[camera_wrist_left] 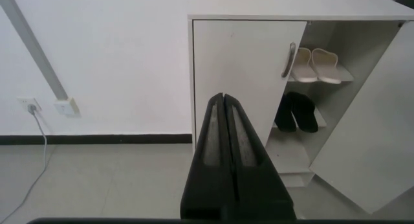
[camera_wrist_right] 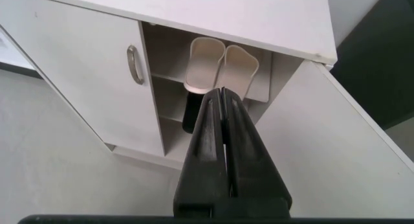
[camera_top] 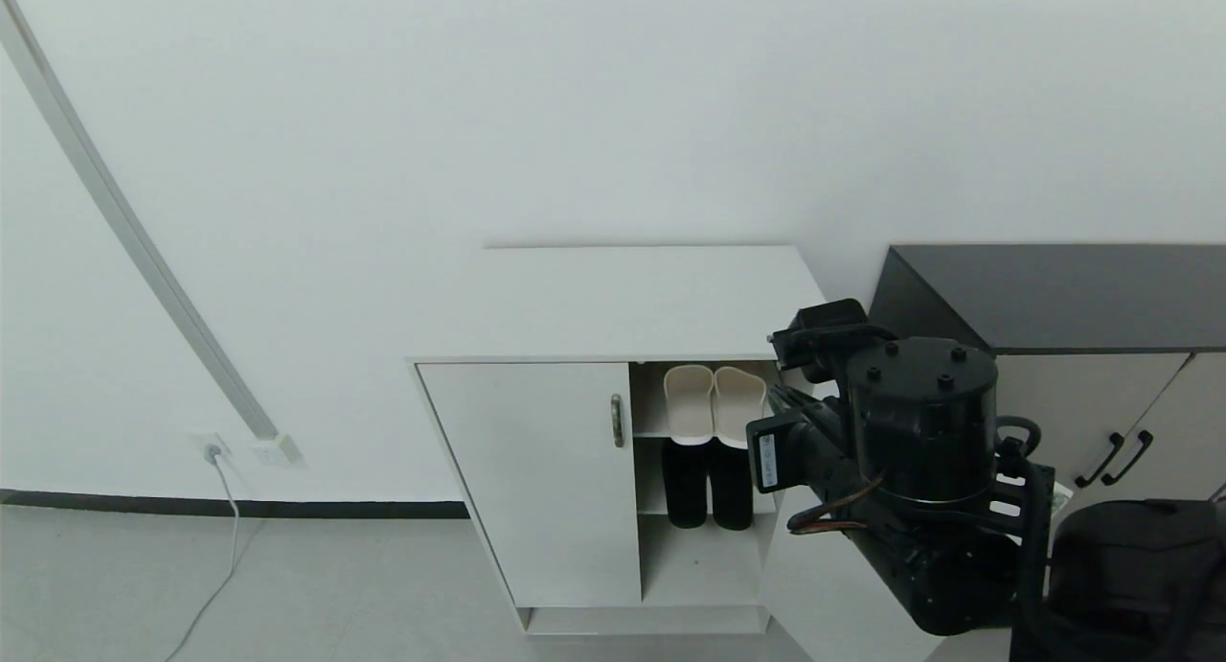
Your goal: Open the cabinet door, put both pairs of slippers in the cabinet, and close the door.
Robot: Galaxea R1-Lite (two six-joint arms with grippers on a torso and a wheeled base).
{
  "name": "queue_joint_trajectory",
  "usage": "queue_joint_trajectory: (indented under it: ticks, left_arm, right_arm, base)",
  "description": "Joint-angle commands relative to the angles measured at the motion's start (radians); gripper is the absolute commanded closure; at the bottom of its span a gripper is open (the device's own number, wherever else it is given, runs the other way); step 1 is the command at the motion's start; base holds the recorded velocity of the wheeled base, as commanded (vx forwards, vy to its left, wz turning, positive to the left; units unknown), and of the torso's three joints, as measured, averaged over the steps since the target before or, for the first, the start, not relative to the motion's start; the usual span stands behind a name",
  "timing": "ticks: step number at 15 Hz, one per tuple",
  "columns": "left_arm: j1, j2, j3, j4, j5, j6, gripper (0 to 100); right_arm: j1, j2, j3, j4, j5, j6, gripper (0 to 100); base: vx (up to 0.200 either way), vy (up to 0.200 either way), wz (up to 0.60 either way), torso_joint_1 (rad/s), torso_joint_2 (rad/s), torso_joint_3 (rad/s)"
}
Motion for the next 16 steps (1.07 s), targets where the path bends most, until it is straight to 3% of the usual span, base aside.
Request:
queue_joint_trajectory:
  ticks: [1,9,16]
  left_arm:
    - [0.000,0.000,0.000,-0.001,0.001,0.000,100]
    - [0.000,0.000,0.000,-0.001,0.001,0.000,100]
    - [0.000,0.000,0.000,-0.001,0.001,0.000,100]
  right_arm:
    - [0.000,-0.003,0.001,0.000,0.000,-0.001,100]
    - [0.000,0.000,0.017,-0.029,0.000,-0.010,100]
    - [-0.001,0.000,0.020,-0.037,0.000,-0.022,100]
  base:
    - [0.000,0.000,0.00,0.000,0.00,0.000]
    - [0.000,0.000,0.00,0.000,0.00,0.000]
    - [0.000,0.000,-0.60,0.002,0.00,0.000]
